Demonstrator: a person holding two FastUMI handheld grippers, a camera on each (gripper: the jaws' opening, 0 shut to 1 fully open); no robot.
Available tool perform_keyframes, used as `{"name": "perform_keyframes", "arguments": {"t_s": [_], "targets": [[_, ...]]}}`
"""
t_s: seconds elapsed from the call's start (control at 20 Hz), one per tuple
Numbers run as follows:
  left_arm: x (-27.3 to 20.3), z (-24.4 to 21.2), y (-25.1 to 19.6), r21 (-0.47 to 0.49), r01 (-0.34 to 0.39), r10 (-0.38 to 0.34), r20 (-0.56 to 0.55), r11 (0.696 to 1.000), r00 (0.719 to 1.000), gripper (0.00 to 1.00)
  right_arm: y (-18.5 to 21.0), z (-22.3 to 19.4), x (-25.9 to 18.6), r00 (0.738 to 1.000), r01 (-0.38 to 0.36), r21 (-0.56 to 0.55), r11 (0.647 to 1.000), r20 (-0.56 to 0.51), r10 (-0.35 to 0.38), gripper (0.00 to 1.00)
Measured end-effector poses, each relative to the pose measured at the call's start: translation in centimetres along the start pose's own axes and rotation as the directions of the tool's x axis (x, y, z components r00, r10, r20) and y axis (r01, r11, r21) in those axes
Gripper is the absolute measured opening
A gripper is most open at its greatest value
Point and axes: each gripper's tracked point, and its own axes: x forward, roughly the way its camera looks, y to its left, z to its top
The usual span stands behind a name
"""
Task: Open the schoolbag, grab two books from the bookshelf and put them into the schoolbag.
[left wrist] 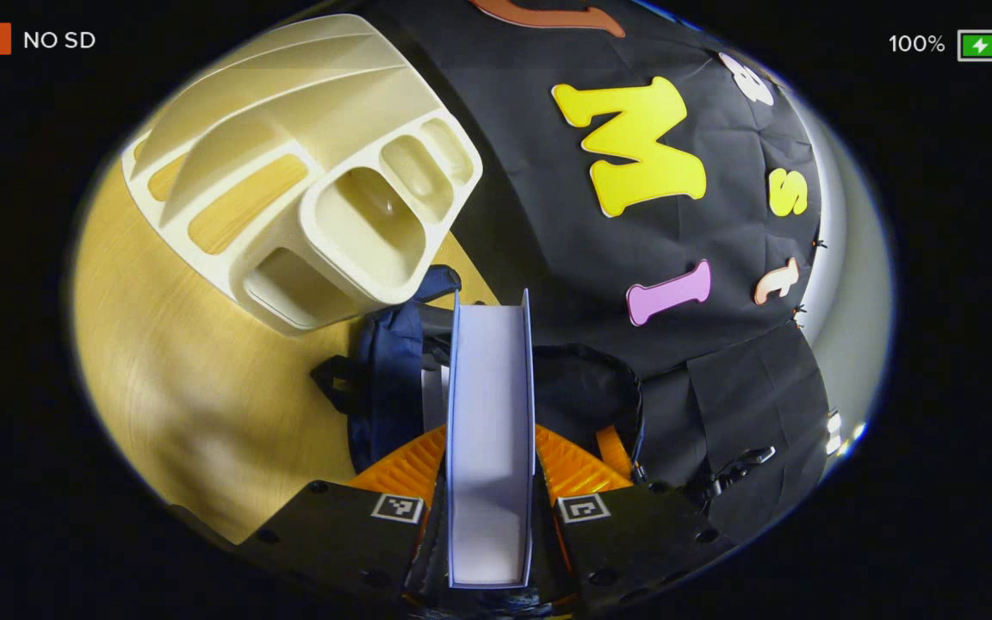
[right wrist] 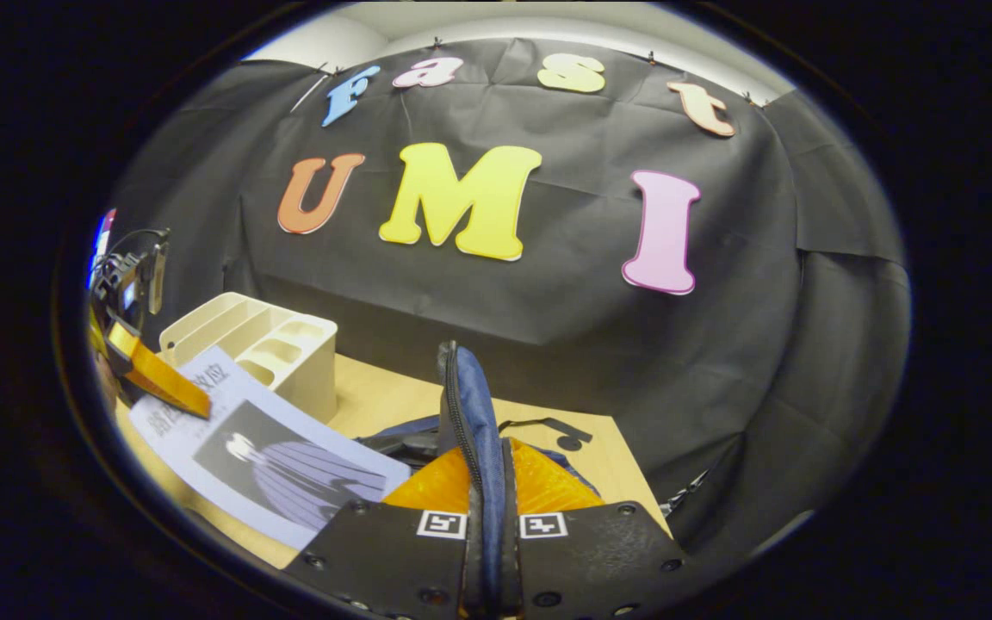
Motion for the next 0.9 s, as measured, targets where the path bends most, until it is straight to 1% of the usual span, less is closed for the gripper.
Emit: {"name": "perform_keyframes", "arguments": {"t_s": [0.15,0.2,0.3,0.4,0.45,0.5,0.55,0.75,0.9], "targets": [[3.4,-0.8,0.4,0.02,-0.049,0.048,0.007,0.999,0.999,0.42,-0.1,0.3,-0.2,1.0,-0.002,0.0,1.0,0.01,0.002,0.08],[4.3,-0.9,-0.2,0.026,-0.041,0.041,0.008,0.999,0.999,0.42,-0.1,0.3,-0.3,1.0,-0.007,0.004,1.0,0.013,0.007,0.08],[6.0,-1.8,-1.0,0.069,-0.045,0.044,0.017,0.997,0.999,0.42,0.0,0.5,-0.5,1.0,-0.019,0.008,1.0,0.017,0.019,0.08],[7.4,-1.4,-1.0,0.113,-0.079,0.072,0.063,0.99,0.995,0.42,-0.2,1.2,-0.7,0.999,-0.024,0.009,1.0,0.037,0.024,0.08],[8.0,-1.6,-1.4,0.118,-0.082,0.075,0.061,0.99,0.995,0.42,-0.3,1.7,-0.8,0.999,-0.029,0.01,1.0,0.046,0.028,0.07],[8.6,-1.8,-1.7,0.119,-0.086,0.079,0.063,0.989,0.995,0.42,-0.4,2.1,-0.9,0.998,-0.035,0.018,0.999,0.056,0.034,0.11],[9.5,-2.0,-2.1,0.118,-0.091,0.084,0.068,0.989,0.994,0.43,-0.6,2.3,-0.9,0.998,-0.037,0.023,0.999,0.06,0.036,0.08],[12.0,-2.6,-2.2,0.105,-0.094,0.083,0.108,0.99,0.991,0.43,-0.7,2.8,-0.8,0.997,-0.056,0.049,0.997,0.064,0.053,0.08],[14.2,-3.4,-2.1,0.09,-0.054,0.044,0.116,0.994,0.992,0.43,0.1,3.1,-1.1,0.995,-0.073,0.038,0.997,0.075,0.07,0.08]]}}
